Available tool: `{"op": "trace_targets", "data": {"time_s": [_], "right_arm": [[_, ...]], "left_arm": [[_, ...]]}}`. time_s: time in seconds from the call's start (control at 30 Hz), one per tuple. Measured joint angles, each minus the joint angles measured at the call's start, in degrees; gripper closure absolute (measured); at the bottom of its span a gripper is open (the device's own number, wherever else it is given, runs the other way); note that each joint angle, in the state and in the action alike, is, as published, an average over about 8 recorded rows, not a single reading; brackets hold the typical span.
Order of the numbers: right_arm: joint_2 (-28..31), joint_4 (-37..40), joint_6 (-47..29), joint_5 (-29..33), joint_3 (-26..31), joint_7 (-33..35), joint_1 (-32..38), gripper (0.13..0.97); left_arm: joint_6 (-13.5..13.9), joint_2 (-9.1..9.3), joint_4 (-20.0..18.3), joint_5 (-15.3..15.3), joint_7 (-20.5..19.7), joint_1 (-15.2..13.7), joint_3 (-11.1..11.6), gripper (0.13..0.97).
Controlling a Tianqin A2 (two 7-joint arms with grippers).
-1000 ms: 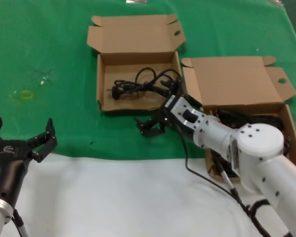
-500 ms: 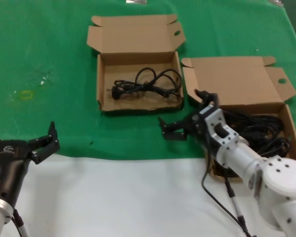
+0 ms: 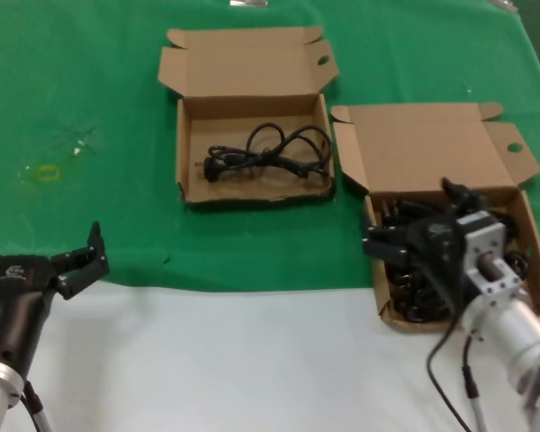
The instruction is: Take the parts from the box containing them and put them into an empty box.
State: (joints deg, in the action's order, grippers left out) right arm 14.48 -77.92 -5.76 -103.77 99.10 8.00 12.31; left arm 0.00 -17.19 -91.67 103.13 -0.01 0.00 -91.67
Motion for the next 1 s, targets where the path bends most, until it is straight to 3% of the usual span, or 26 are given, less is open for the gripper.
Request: {"op": "trace_targets", "data": {"time_s": [0.37, 1.0], "right_arm": [[2.03, -10.31, 4.3, 0.48, -5.56, -5.98, -9.22, 0.129], [2.13, -10.83, 4.54, 0.51, -5.84, -6.3, -9.69, 0.129]], "left_arm": [[0.0, 0.0, 0.0, 0.0, 0.0, 0.0, 0.0, 0.132], [0.0, 0.0, 0.0, 0.0, 0.0, 0.0, 0.0, 0.132]]}}
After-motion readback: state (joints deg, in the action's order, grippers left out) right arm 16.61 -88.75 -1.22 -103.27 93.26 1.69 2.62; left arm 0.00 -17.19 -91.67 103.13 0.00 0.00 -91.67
